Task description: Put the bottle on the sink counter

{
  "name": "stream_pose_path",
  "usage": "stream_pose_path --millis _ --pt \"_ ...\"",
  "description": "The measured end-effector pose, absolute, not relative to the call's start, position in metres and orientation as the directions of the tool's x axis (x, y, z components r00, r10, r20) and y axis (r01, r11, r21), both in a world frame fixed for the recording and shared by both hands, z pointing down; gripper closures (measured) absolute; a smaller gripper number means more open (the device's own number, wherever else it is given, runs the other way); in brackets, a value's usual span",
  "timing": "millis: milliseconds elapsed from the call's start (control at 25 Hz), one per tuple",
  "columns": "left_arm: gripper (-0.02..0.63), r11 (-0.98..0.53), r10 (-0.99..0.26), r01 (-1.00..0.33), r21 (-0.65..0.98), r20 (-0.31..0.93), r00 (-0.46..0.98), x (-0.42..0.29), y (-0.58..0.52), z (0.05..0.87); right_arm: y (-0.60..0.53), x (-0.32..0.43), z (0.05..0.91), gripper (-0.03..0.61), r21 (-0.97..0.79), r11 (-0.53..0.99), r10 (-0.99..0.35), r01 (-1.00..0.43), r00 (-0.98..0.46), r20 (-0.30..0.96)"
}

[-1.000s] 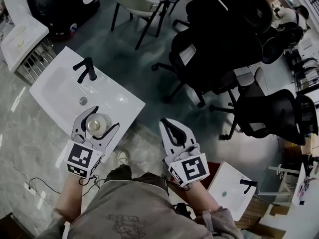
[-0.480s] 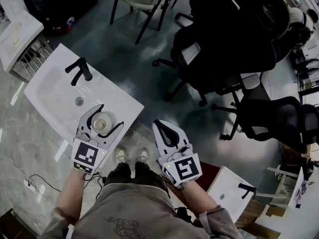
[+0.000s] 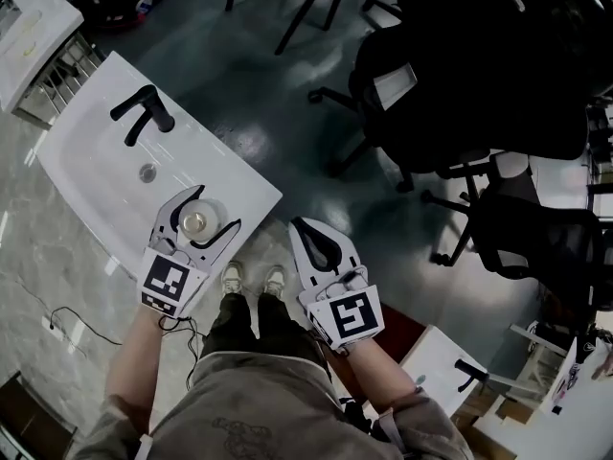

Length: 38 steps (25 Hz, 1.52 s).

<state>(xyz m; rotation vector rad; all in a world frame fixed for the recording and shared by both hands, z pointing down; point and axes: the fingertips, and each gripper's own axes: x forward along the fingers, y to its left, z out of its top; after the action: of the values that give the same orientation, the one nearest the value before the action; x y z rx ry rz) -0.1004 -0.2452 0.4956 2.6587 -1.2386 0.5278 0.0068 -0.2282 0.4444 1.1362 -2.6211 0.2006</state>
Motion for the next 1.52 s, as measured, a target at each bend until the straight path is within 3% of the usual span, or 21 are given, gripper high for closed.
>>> stream_pose_path --millis 840,1080,1520 --pt "0.287 -0.724 -0.620 -0.689 0.000 0.438 0.651 -0.064 -0.272 0.603 -0.248 0.014 0.533 0.546 -0.091 0.672 -0.645 -0.735 -0.641 0.416" --pt "0.287 -0.768 -0.571 -0.638 -0.051 0.505 0.647 -0.054 -0.272 0.631 -0.250 0.011 0.545 0.546 -0.126 0.657 -0.636 -0.743 -0.637 0.436" --pt "0.287 -0.773 -0.559 -0.633 -0.047 0.521 0.645 -0.051 -0.280 0.650 -0.251 0.005 0.556 0.546 -0.151 0.662 -0.614 -0.734 -0.647 0.452"
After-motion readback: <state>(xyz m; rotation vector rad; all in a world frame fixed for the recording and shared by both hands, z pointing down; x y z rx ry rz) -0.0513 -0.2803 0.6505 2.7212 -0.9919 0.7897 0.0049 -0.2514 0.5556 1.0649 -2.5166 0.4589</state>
